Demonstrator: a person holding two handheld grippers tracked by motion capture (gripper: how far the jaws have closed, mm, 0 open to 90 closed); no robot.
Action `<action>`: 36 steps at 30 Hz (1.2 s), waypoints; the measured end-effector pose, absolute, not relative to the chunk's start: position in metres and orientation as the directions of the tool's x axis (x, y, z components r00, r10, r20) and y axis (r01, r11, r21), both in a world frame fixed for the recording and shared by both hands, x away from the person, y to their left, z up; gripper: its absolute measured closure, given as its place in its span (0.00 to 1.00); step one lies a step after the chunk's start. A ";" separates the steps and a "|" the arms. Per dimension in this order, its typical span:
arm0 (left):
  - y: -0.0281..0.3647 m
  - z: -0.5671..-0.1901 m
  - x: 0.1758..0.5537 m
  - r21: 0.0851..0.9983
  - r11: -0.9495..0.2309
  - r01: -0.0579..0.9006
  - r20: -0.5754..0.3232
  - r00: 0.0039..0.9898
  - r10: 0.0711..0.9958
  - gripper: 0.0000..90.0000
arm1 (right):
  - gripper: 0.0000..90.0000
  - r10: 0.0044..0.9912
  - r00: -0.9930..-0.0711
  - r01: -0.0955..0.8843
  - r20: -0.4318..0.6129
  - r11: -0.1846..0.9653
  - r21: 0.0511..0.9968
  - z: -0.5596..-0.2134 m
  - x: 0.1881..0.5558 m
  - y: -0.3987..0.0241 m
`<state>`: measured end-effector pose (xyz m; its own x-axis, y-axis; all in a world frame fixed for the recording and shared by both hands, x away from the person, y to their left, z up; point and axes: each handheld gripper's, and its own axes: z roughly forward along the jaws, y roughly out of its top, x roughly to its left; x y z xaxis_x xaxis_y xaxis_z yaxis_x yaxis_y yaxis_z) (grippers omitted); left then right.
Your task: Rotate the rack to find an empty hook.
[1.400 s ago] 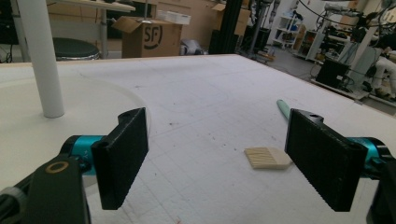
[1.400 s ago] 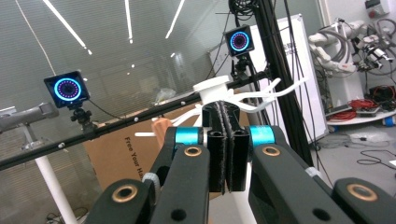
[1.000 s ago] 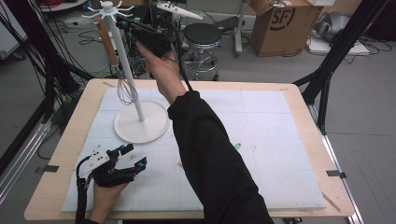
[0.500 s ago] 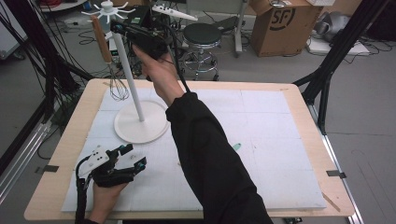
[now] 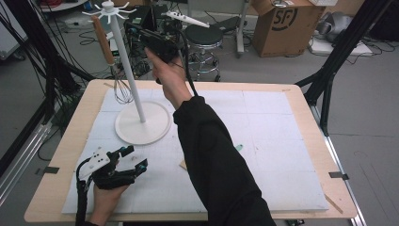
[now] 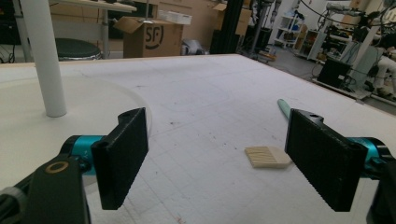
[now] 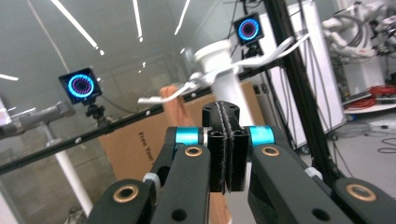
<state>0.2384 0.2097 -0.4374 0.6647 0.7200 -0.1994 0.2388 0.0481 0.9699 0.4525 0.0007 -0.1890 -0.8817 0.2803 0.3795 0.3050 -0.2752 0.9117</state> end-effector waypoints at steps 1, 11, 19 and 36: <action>0.210 -0.437 0.238 0.970 0.048 0.238 -0.199 0.665 0.720 0.24 | 1.00 0.282 -0.881 0.300 0.380 -0.289 0.909 -0.187 0.453 -0.001; 0.209 -0.438 0.239 0.970 0.047 0.240 -0.200 0.670 0.715 0.25 | 1.00 0.283 -0.882 0.283 0.376 -0.319 0.905 -0.178 0.450 -0.007; 0.209 -0.439 0.243 0.968 0.058 0.246 -0.213 0.669 0.712 0.24 | 1.00 0.267 -0.893 0.284 0.362 -0.289 0.914 -0.171 0.443 0.005; 0.203 -0.440 0.248 0.969 0.015 0.248 -0.186 0.686 0.704 0.24 | 0.61 0.308 -0.871 0.313 0.383 -0.253 0.915 -0.187 0.434 -0.034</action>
